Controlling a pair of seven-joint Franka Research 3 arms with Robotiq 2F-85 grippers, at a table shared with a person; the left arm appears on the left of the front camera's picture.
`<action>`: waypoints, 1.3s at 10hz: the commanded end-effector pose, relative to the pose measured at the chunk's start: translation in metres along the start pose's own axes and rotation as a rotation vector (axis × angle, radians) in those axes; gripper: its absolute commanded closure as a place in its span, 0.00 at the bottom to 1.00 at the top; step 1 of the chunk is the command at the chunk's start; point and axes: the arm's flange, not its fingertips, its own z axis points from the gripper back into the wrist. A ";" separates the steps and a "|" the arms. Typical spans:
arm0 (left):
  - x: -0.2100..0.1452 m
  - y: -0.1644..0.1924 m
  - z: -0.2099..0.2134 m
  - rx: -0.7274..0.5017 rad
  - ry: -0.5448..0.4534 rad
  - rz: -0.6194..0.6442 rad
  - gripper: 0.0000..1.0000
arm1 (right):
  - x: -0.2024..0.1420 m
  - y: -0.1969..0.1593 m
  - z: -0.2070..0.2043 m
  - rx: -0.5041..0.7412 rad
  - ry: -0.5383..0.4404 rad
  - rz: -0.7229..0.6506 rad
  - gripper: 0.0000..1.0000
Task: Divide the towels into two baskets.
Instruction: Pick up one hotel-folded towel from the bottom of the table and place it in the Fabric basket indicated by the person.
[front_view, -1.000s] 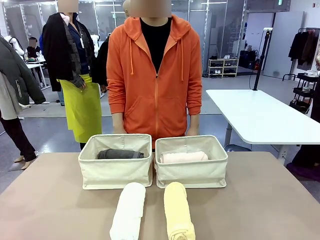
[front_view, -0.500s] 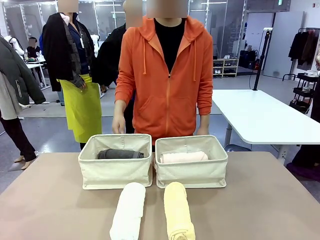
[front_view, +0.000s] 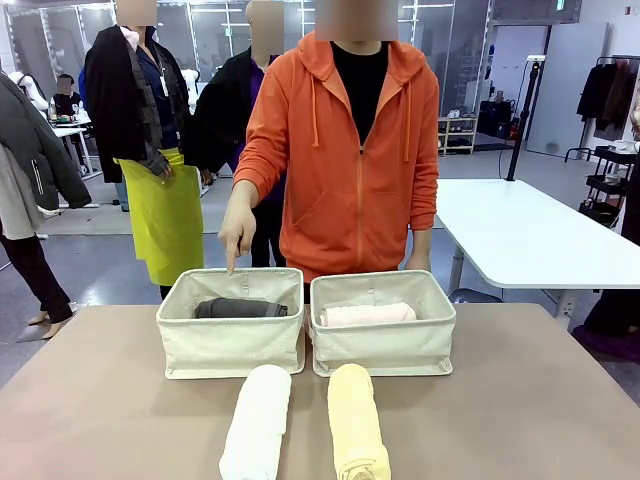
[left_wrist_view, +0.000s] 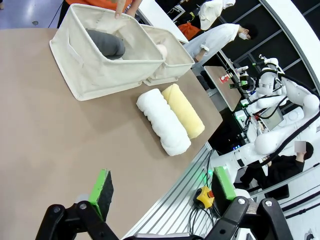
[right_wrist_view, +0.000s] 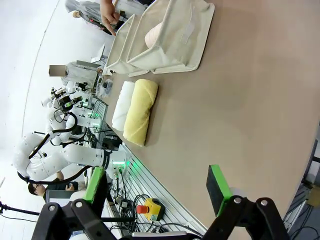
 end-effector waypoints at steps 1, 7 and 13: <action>0.000 -0.002 0.002 -0.014 -0.016 -0.011 0.00 | 0.000 0.001 0.001 0.000 0.013 0.010 0.00; 0.027 -0.060 -0.154 0.001 0.371 -0.019 0.00 | 0.000 0.001 0.001 0.000 0.013 0.010 0.00; -0.003 -0.100 -0.275 0.313 0.459 0.157 0.00 | 0.000 0.001 0.001 0.000 0.013 0.010 0.00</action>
